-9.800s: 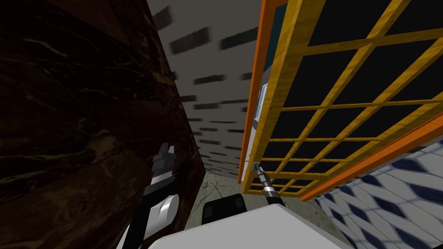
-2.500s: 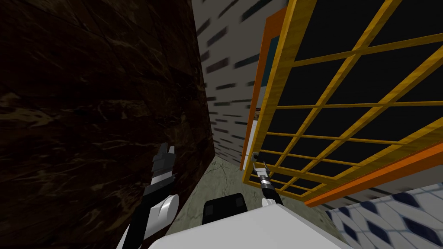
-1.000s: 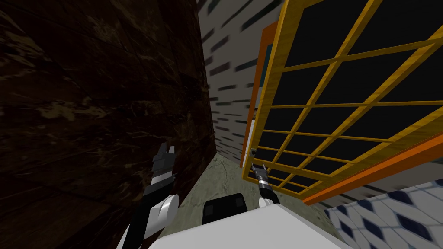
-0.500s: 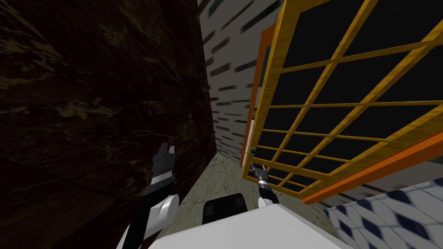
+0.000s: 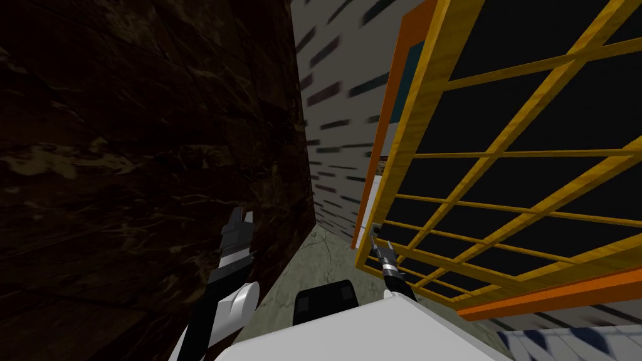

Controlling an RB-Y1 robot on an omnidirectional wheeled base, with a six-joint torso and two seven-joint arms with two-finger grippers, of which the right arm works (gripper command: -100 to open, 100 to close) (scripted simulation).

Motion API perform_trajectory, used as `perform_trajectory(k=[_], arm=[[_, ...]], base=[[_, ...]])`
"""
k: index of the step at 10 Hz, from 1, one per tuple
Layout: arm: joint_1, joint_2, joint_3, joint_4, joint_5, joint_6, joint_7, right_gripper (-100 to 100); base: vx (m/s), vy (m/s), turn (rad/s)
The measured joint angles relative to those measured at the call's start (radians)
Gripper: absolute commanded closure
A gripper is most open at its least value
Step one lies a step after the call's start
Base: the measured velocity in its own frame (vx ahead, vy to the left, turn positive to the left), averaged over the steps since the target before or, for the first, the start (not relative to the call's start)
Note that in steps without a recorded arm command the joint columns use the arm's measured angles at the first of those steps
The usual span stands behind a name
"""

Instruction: Pull the door open

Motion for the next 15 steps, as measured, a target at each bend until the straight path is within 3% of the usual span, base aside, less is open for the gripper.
perform_trajectory(k=[3, 5, 6, 12, 15], arm=[[0.012, -0.042, -0.013, 0.008, -0.009, 0.000, -0.046, -100], [0.005, -0.060, -0.012, 0.049, -0.008, -0.016, -0.086, -100], [0.005, -0.062, -0.012, 0.049, -0.008, -0.017, -0.090, 100], [0.005, -0.061, -0.011, 0.049, -0.008, -0.014, -0.085, 100], [0.011, -0.084, 0.023, 0.034, 0.011, -0.023, -0.110, 100]], base=[[0.132, -0.001, 0.043], [0.083, -0.002, 0.028], [-0.008, 0.001, -0.008], [-0.029, 0.002, 0.010], [-0.254, -0.008, 0.082]])
